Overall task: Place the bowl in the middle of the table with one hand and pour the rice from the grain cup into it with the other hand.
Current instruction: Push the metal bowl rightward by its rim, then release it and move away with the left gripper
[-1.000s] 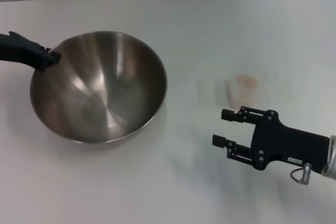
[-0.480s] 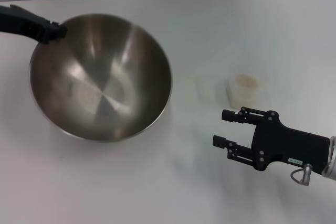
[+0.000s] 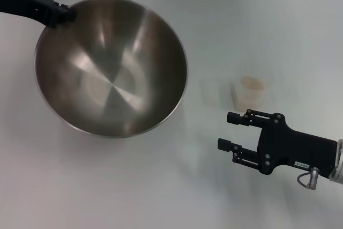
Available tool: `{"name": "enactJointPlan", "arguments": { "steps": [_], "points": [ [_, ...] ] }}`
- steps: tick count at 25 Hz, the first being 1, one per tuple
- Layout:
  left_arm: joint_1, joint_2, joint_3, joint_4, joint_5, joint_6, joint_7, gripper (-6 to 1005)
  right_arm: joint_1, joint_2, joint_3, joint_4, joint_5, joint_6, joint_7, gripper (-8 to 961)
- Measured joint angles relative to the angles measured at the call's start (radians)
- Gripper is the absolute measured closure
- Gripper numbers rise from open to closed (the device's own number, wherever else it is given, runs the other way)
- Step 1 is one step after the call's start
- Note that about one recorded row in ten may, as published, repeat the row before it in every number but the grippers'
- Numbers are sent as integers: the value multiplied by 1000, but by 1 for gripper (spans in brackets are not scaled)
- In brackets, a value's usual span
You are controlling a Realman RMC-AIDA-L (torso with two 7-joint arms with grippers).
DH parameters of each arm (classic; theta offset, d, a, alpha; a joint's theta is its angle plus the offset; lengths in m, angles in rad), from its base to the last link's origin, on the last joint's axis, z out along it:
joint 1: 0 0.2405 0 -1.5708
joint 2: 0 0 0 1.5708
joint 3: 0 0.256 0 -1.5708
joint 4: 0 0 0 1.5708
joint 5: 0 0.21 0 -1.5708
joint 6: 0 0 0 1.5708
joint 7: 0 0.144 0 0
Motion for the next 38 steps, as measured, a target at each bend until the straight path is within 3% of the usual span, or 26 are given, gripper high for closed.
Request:
{"name": "enactJointPlan", "arguments": {
  "steps": [6, 10, 14, 21, 38],
  "points": [
    [-12, -1, 10, -9, -29, 2, 3, 959, -2, 0, 0, -1, 0, 0, 0, 359],
    [-29, -4, 131, -28, -105, -26, 24, 959, -2, 0, 0, -2, 0, 0, 0, 359],
    [-60, -7, 169, -74, -132, -70, 46, 959, -2, 0, 0, 1, 0, 0, 0, 359],
    [-104, -6, 176, -166, -140, -146, 89, 958, -5, -1, 0, 3, 0, 0, 0, 359],
    [-111, 0, 177, -219, -123, -181, 95, 958, -3, -1, 0, 3, 0, 0, 0, 359]
  ]
}}
